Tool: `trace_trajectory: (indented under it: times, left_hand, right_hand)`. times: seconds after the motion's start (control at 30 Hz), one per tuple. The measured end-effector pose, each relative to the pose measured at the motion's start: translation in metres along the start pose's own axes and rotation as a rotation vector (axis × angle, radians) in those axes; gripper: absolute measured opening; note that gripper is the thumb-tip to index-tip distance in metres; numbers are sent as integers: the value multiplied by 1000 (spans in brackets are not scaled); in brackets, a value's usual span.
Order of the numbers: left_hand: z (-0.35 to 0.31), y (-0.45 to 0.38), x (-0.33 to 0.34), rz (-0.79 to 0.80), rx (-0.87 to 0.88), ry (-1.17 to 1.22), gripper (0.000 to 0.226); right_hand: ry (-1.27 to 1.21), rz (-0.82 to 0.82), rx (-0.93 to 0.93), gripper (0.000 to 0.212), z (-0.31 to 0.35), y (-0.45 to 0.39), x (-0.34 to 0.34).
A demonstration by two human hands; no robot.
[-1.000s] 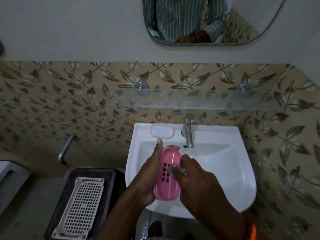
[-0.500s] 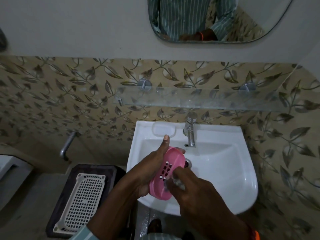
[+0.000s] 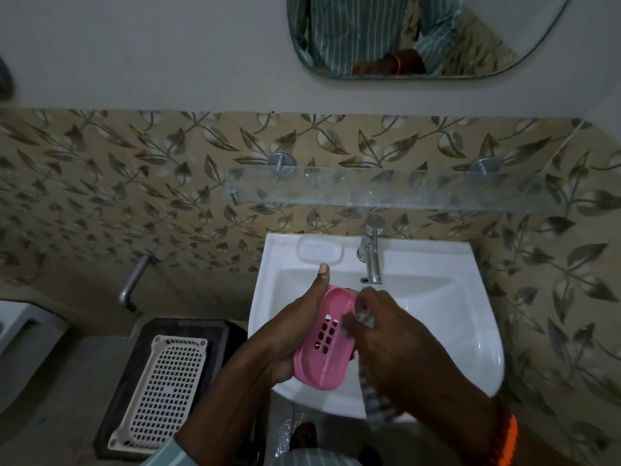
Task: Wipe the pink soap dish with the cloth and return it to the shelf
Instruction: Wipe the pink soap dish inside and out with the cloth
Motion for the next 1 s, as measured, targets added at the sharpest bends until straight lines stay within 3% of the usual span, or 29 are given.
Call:
trace_trajectory:
  times: [0.07,0.13,0.3,0.4,0.6,0.7,0.8,0.9,1.0]
  left_hand:
    - [-2,2,1,3,13,-27,76]
    - [-6,2,2,-32,30,-83,77]
    - [-18,2,12,-99,83,-121,81]
    - [-22,0,11,-100,115,-160,77]
    - [-21,-1,5,-89,119,-190,75]
    - [-21,-3,9,-100,139,-177,67]
    - [-19,-5,10,-102,134,-158,68]
    - [-16,-5,9,-87,119,-171,76]
    - [-19,-8,7,-104,142,-154,70]
  right_hand:
    - [55,-22,32,14,-3,-10,-10]
    - [141,-24,-66,12,2,-6,-8]
    - [-10,71,-62,20,16,14,10]
    - [23,12,-120,14,9,4,9]
    - [114,-104,-12,11,-7,-14,7]
    - [42,-68,-54,19,-2,-3,26]
    - [-23,-89,-60,17,-5,-5,25]
    - [87,-83,27,10,-12,-21,11]
    - [46,-111,39,5,-6,-19,14]
Point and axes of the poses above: each hand's wrist, its own y-axis away from the middle knuckle, its own x-axis out of the palm, z = x × y, the point moved 1 cm from there along -y, towards the middle knuckle, and after that the axes turned 6 degrees about -y, right-handed, at the moved point
